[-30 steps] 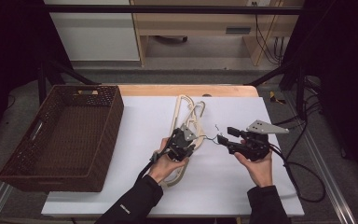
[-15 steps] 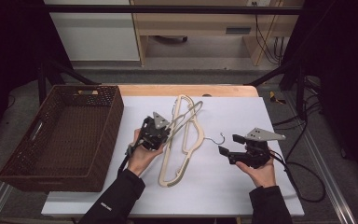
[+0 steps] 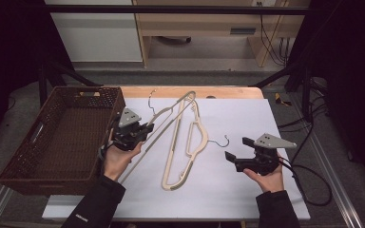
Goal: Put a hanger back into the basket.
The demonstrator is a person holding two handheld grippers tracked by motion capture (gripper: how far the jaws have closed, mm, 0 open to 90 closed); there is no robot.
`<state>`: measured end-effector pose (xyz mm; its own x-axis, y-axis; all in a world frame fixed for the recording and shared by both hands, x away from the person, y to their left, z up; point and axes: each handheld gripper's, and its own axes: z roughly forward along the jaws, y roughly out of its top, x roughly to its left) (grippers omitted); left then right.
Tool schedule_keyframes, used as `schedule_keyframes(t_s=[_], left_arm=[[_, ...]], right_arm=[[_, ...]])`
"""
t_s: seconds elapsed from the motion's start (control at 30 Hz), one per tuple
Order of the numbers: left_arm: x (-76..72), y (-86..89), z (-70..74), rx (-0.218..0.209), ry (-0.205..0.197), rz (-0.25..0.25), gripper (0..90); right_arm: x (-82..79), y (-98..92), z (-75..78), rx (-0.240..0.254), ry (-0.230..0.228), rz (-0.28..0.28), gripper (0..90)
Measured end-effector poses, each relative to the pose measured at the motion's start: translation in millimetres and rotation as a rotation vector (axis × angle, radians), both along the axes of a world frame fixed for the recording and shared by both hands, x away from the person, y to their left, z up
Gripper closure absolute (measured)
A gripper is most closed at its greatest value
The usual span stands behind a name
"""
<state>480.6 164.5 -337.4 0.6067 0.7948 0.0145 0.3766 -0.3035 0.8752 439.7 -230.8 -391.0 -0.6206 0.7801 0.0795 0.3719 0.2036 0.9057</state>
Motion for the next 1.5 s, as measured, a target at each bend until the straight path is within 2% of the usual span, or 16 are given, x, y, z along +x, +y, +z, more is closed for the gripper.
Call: schedule_keyframes(t_s=[0.23, 0.33, 0.43, 0.5, 0.6, 0.8, 0.9, 0.93, 0.97, 1.0, 1.03, 1.3, 1.4, 1.5], left_arm=[[-17.3, 16.3, 32.2, -0.031, -0.036, -0.078, 85.7], [-22.2, 24.0, 43.4, -0.039, -0.048, -0.096, 85.6], [-24.5, 34.4, 53.3, -0.042, -0.065, -0.11, 85.6], [-24.7, 43.5, 59.0, -0.03, -0.086, -0.14, 85.6], [-23.4, 59.2, 66.3, -0.047, -0.092, -0.154, 85.6], [-19.1, 87.4, 76.5, -0.015, -0.112, -0.107, 85.6], [-15.1, 102.9, 79.4, -0.003, -0.121, -0.087, 85.6], [-15.1, 102.9, 79.4, -0.003, -0.121, -0.087, 85.6], [-12.2, 115.4, 81.0, 0.003, -0.113, -0.065, 85.6], [-12.2, 115.4, 81.0, 0.003, -0.113, -0.065, 85.6], [-10.4, 125.8, 81.8, -0.005, -0.112, -0.049, 85.6], [-1.9, 171.6, 76.9, -0.011, -0.112, 0.014, 85.6], [0.3, 185.0, 72.7, -0.03, -0.11, 0.032, 85.6], [2.2, 197.0, 68.3, -0.012, -0.102, 0.055, 85.6]], right_arm=[[-3.6, -3.1, -1.8, 0.007, 0.001, -0.006, 11.3], [-4.8, -5.8, -2.1, 0.012, 0.004, -0.009, 11.2], [-5.5, -7.5, -2.0, 0.015, 0.004, -0.012, 11.2], [-6.0, -8.0, -2.1, 0.015, 0.002, -0.013, 11.2], [-6.2, -8.0, -2.3, 0.019, 0.003, -0.012, 11.1], [-5.5, -8.5, -3.4, 0.015, 0.0, -0.011, 10.3], [-6.1, -8.8, -2.6, 0.028, -0.006, -0.008, 10.0], [-6.1, -8.8, -2.6, 0.028, -0.006, -0.008, 10.0], [-6.4, -9.4, -2.2, 0.029, -0.009, -0.013, 9.7], [-6.5, -9.5, -2.1, 0.028, -0.009, -0.014, 9.6], [-6.5, -9.4, -2.2, 0.028, -0.01, -0.014, 9.4], [-5.8, -8.2, -3.4, 0.019, -0.003, -0.012, 9.0], [-5.1, -7.5, -4.3, 0.016, 0.002, -0.014, 8.9], [-4.7, -7.5, -4.8, 0.019, 0.004, -0.015, 8.8]])
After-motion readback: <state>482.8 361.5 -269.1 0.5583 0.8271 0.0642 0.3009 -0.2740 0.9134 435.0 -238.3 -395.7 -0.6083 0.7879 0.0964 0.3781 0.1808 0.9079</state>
